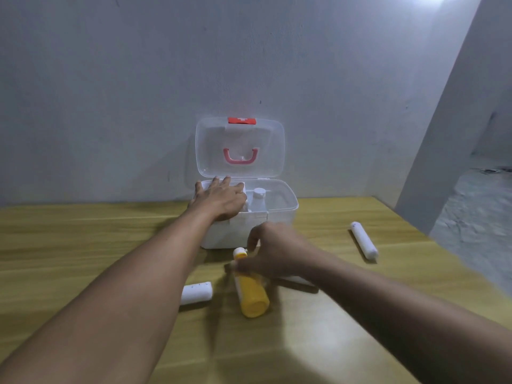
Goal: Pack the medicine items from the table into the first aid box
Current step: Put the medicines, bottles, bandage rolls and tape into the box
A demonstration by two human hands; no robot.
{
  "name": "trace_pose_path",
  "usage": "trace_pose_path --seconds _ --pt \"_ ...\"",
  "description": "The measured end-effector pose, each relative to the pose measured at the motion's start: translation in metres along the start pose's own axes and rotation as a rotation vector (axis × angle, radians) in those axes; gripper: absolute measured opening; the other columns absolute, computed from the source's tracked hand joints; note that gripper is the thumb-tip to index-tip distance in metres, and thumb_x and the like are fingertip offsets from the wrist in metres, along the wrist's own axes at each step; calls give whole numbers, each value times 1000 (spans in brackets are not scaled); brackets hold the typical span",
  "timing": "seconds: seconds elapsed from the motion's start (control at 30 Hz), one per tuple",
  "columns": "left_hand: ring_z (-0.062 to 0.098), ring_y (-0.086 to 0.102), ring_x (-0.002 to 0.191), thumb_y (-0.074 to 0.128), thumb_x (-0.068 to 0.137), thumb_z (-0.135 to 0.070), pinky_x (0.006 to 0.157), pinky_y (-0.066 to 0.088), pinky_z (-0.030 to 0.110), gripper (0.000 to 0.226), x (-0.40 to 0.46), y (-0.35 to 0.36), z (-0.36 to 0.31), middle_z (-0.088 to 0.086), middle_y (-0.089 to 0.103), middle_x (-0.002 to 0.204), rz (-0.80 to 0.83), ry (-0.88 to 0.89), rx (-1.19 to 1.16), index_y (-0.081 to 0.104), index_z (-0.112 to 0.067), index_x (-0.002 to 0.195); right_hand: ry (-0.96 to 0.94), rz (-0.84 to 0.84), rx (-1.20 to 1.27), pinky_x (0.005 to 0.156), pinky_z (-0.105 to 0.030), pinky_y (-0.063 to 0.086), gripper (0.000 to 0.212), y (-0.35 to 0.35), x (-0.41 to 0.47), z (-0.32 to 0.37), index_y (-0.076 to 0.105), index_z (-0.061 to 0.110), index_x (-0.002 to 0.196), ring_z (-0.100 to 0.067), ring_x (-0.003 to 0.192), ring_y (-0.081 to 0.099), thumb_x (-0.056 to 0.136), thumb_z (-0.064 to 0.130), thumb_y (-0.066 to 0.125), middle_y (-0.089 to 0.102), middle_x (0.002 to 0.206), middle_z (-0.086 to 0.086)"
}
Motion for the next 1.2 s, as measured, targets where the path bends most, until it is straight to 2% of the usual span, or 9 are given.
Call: trace_pose_path --seconds 0.07,0.17,0.3,0.47,0.63,0.8,0.97,1.1,1.2 --pt "26 -1 149 12 94 -40 113 -6 60 56 -1 -1 0 3 3 163 2 1 3 15 -34 150 28 6 -10 47 -29 40 48 11 4 9 58 17 74 -15 62 54 62 62 73 60 70 1" --pt "26 -1 149 12 95 -39 113 -5 60 56 -1 -1 0 3 2 163 5 -4 9 15 -33 150 63 53 49 42 -25 32 44 9 4 12 52 21 67 -8 56 47 59 55 79 52 64 7" --pt "26 -1 149 11 96 -41 113 -5 60 55 0 3 1 4 2 162 -8 8 13 15 -34 150 105 118 283 43 -24 48 49 -41 -7 -2 66 13 100 -13 56 59 62 39 84 66 73 -2" --pt "25 -1 149 11 94 -40 113 -6 60 56 0 3 1 3 3 163 -6 5 7 14 -35 150 110 -234 387 39 -16 43 44 -126 0 -26 62 22 106 -11 64 59 69 34 81 61 83 4" --pt "26 -2 149 11 90 -36 112 -7 60 59 0 3 2 4 2 162 -11 9 -2 14 -34 150 100 -545 149 67 -30 47 45 -127 44 -33 64 23 109 -19 83 54 69 34 81 61 108 0" --pt "26 -2 149 13 92 -42 113 -6 60 58 2 3 2 4 2 162 -11 11 -1 15 -34 150 82 -362 20 83 -40 51 37 -76 84 -42 60 31 109 -24 93 60 76 35 75 66 112 -2" --pt "24 -2 149 12 93 -41 113 -7 58 57 2 3 3 3 1 162 -1 11 -18 15 -36 150 108 -196 -109 80 -41 22 26 -49 91 -52 57 37 108 -23 89 50 83 37 65 63 106 2" --pt "25 -3 149 12 94 -41 113 -6 59 56 2 3 2 3 0 162 2 12 -6 13 -35 150 120 -177 -42 85 -39 28 34 -50 87 -64 58 36 113 -22 101 54 81 36 69 65 112 2" --pt "25 -3 149 12 94 -41 113 -6 59 56 2 3 2 3 0 162 4 14 -5 12 -35 150 59 -226 199 92 -45 44 49 -61 76 -78 58 28 119 -22 107 60 74 26 78 67 116 -2"
Point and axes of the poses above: each hand's wrist, its own x-axis towards the middle knuckle, its own y-axis out of the palm, z = x × y, the point moved 1 cm from there along x, towards the middle knuckle
